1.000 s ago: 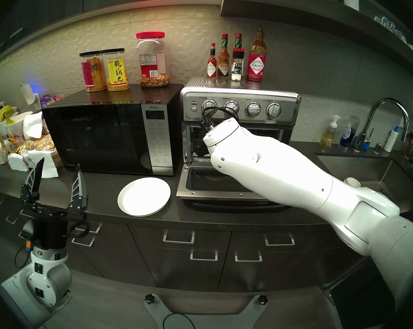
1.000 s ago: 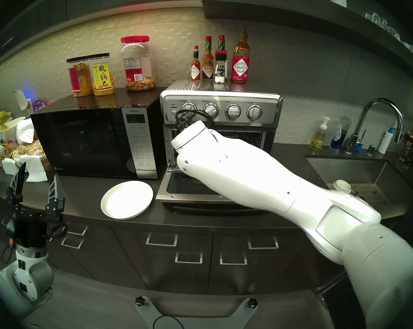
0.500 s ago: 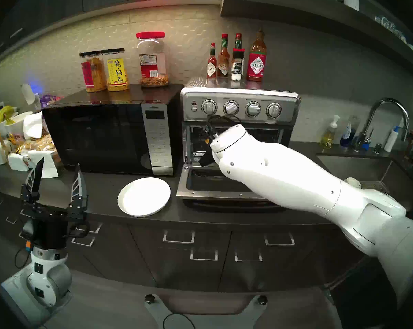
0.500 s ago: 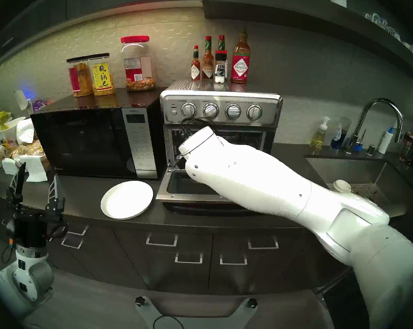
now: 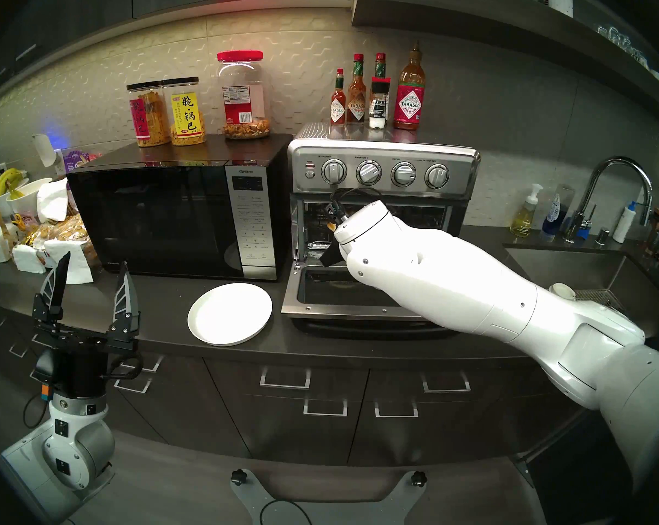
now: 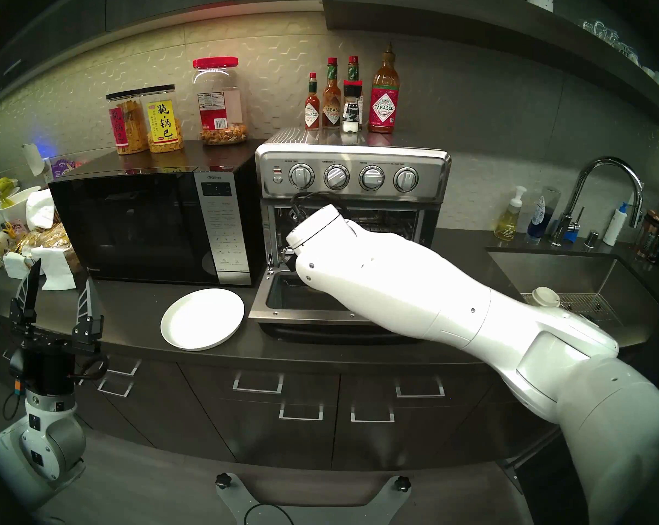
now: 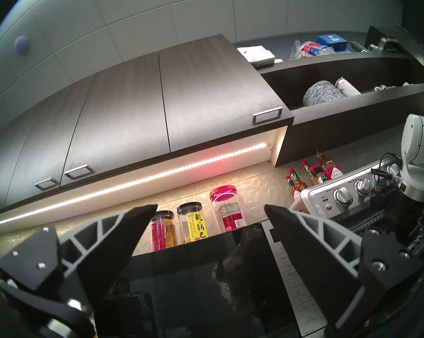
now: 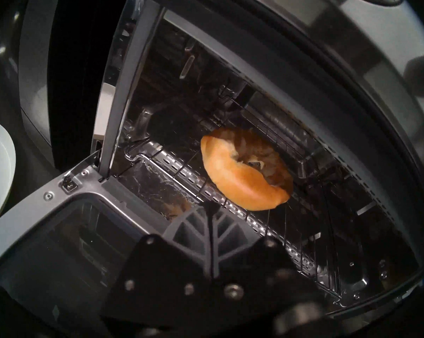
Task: Open the oven and place the bagel inside on the rack
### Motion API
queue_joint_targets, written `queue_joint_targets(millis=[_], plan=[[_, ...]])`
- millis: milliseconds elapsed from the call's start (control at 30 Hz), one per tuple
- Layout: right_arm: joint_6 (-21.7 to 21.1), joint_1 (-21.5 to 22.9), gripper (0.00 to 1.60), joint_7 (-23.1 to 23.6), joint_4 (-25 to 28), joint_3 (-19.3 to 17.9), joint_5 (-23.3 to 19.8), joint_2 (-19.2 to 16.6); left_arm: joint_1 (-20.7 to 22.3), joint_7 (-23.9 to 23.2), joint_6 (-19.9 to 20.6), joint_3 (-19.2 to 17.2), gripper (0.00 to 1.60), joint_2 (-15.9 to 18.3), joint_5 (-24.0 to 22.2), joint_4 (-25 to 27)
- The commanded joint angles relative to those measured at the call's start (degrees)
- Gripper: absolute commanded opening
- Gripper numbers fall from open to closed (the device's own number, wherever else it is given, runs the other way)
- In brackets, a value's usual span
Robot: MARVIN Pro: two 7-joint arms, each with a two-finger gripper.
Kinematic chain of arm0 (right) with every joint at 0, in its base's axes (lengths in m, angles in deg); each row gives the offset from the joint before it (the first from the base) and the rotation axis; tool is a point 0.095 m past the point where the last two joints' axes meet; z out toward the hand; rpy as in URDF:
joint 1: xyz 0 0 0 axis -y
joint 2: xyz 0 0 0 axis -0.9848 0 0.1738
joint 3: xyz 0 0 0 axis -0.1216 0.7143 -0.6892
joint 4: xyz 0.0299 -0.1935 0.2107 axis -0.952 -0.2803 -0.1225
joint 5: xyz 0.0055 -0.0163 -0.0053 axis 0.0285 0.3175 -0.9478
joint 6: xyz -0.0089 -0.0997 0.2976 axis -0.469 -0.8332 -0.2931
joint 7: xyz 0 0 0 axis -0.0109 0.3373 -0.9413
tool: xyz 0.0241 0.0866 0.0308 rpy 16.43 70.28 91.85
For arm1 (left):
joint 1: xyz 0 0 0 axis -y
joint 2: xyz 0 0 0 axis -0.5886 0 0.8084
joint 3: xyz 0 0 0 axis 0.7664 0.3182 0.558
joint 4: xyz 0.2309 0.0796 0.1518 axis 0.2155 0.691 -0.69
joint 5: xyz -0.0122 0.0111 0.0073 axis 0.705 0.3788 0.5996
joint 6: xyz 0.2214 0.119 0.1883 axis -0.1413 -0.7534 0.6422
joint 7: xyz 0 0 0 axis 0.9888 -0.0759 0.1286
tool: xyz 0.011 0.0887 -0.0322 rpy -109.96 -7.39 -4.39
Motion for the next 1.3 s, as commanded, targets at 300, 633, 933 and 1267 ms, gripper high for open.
queue_joint_targets(millis=[300,633,933,1267], plan=[[2.41,1.11,0.00,-0.57,-4.14,0.88,3.66,2.66,-0.13,0.06,-0.01,-0.53,1.60,-0.01,-0.03,0.72],[6.60,0.91,0.00,-0.43,-7.06,1.77,6.25,4.29,-0.11,0.06,-0.01,-0.52,1.60,-0.01,-0.02,0.71],[6.41,1.72,0.00,-1.44,-6.81,1.43,7.02,4.78,-0.07,0.07,-0.03,-0.49,1.60,-0.01,0.00,0.69],[5.83,2.34,0.00,-2.03,-8.02,0.70,7.00,5.24,-0.10,0.07,-0.02,-0.50,1.60,-0.01,-0.01,0.70]])
